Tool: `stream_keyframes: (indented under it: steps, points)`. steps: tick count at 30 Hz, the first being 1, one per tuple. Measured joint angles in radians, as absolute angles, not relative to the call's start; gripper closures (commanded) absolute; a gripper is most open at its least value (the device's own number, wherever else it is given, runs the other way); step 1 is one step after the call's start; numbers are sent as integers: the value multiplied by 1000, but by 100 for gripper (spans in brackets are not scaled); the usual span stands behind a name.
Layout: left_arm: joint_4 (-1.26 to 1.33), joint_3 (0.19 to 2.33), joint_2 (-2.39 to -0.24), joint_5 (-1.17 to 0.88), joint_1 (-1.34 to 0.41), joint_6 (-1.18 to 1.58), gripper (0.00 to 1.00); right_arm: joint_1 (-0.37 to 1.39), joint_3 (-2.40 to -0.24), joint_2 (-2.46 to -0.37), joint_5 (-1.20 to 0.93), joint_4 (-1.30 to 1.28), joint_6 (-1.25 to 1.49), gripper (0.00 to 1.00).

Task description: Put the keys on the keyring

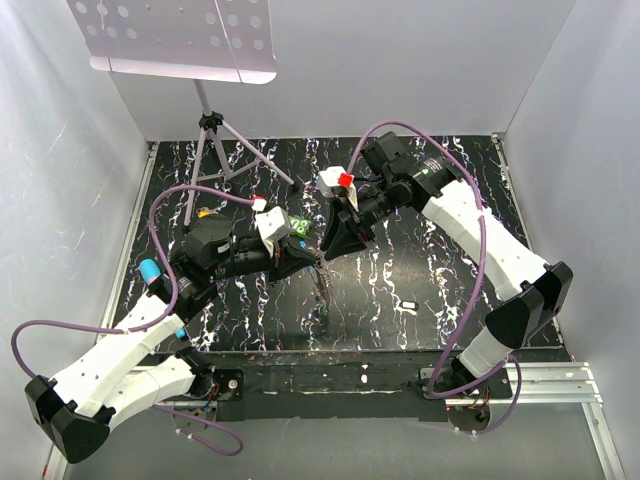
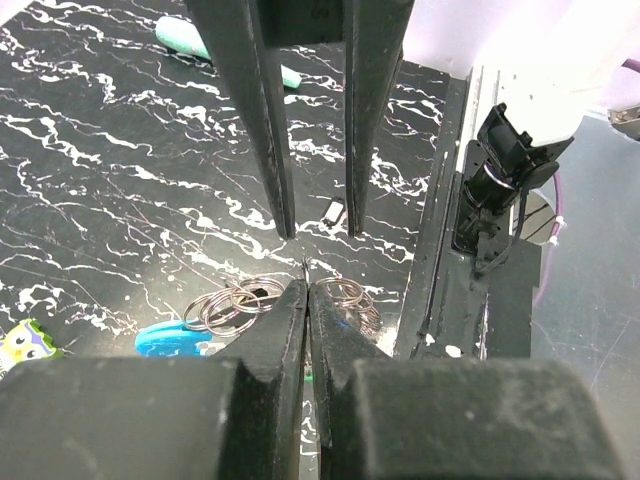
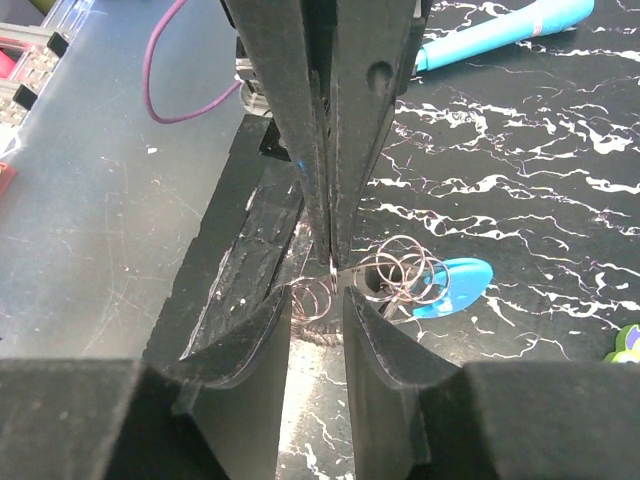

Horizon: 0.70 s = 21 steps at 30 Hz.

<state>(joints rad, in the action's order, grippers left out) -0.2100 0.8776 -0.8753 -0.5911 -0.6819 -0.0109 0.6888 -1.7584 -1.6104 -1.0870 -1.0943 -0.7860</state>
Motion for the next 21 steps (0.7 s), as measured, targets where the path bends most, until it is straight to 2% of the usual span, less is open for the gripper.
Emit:
stream_keyframes:
  steps: [14, 21]
  points:
    - [-223, 873, -873, -591, -682, 4, 100, 698, -1771, -1613, -1102, -1110, -806, 64]
    - [-205, 859, -873, -591, -682, 20, 100, 712, -1764, -1619, -1098, -1093, -793, 71]
